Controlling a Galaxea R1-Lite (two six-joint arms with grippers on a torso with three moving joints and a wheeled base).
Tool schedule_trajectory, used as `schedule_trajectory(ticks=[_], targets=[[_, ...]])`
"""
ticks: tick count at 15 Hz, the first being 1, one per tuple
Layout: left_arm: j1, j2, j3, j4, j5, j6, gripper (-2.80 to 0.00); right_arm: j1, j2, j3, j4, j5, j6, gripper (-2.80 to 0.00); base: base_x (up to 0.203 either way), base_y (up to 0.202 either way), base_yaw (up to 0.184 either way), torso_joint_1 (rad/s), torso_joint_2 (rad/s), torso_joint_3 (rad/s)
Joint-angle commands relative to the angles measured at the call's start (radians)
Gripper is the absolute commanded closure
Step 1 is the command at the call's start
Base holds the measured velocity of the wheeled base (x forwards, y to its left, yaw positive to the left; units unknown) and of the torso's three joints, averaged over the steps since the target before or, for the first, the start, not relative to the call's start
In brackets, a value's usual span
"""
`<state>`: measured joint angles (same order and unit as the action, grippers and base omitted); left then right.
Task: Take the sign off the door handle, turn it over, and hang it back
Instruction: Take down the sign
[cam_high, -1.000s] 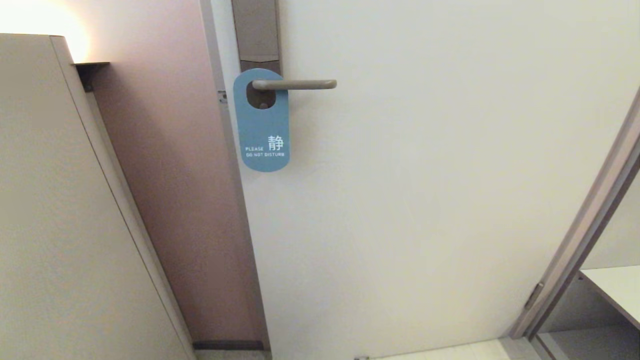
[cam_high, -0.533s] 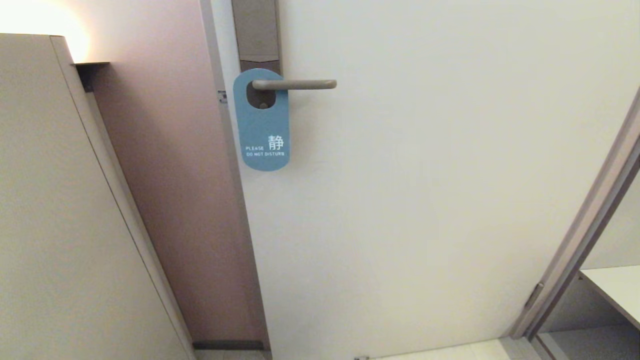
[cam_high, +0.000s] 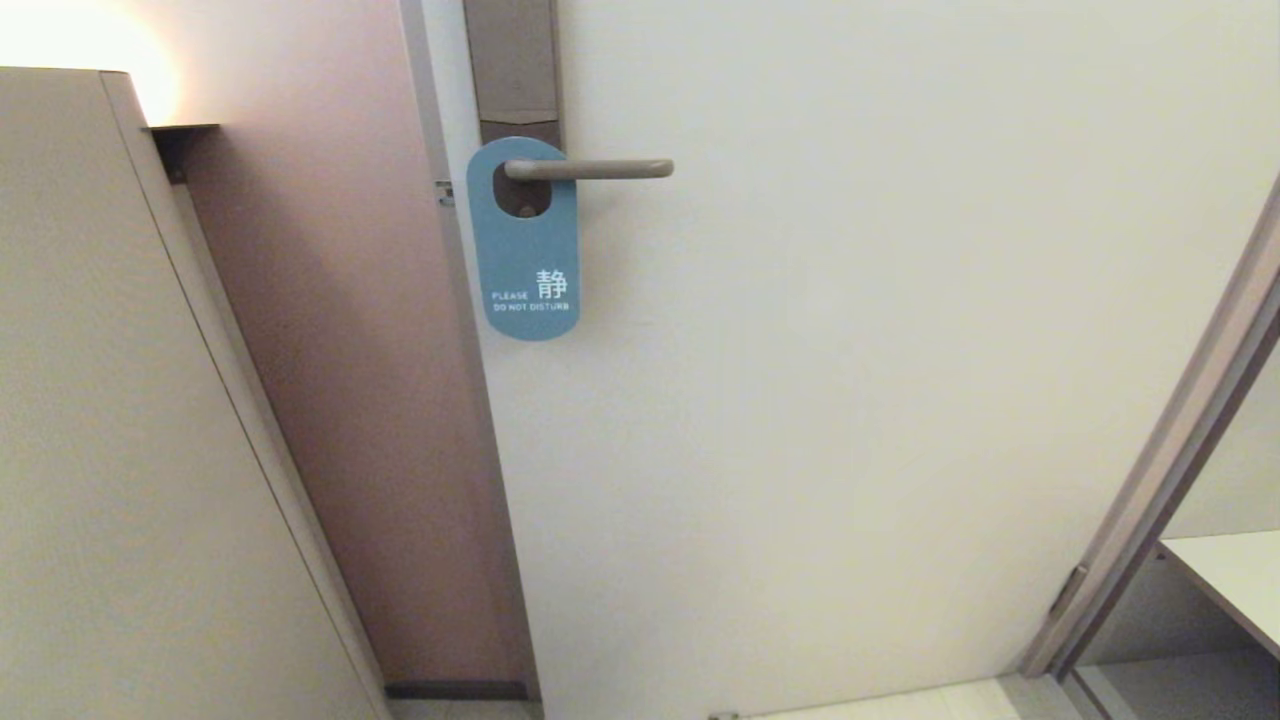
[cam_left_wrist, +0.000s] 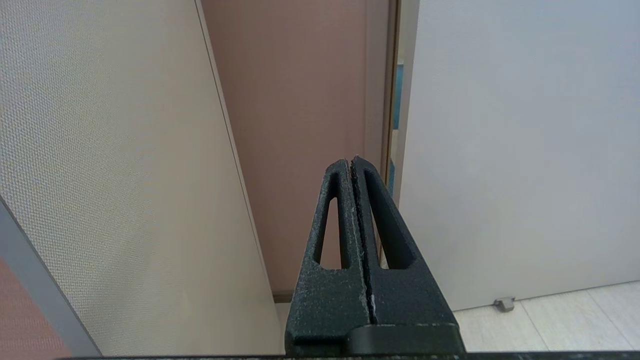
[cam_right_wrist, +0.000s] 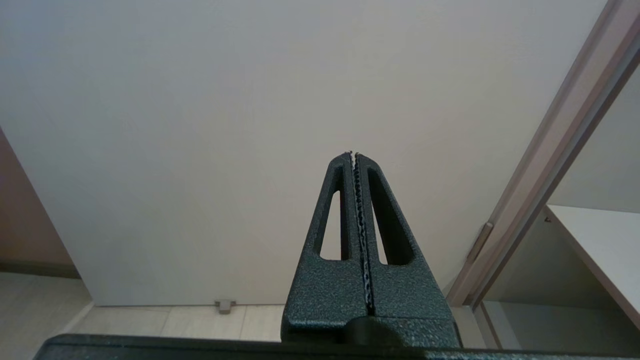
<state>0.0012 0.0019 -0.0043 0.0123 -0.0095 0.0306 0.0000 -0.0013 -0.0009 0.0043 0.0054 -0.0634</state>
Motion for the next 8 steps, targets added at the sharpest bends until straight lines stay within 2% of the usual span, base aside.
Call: schedule_trajectory(ticks=[1, 3, 5, 8], targets=[[0.000, 0.000, 0.000, -0.004, -0.001, 0.006, 0.00, 0.000, 0.001, 0.001, 0.000, 0.001, -0.001, 0.00, 0.000, 0.000, 0.000, 0.000, 0.00, 0.000], [0.000, 0.000, -0.029, -0.001, -0.013, 0.018, 0.00, 0.000, 0.001, 0.001, 0.000, 0.001, -0.001, 0.00, 0.000, 0.000, 0.000, 0.000, 0.00, 0.000], [-0.001, 0.010, -0.093, 0.023, -0.051, 0.017, 0.00, 0.000, 0.001, 0.001, 0.000, 0.001, -0.001, 0.00, 0.000, 0.000, 0.000, 0.000, 0.00, 0.000], [-0.002, 0.105, -0.177, 0.057, -0.060, -0.002, 0.00, 0.000, 0.001, 0.001, 0.000, 0.001, -0.001, 0.00, 0.000, 0.000, 0.000, 0.000, 0.00, 0.000]])
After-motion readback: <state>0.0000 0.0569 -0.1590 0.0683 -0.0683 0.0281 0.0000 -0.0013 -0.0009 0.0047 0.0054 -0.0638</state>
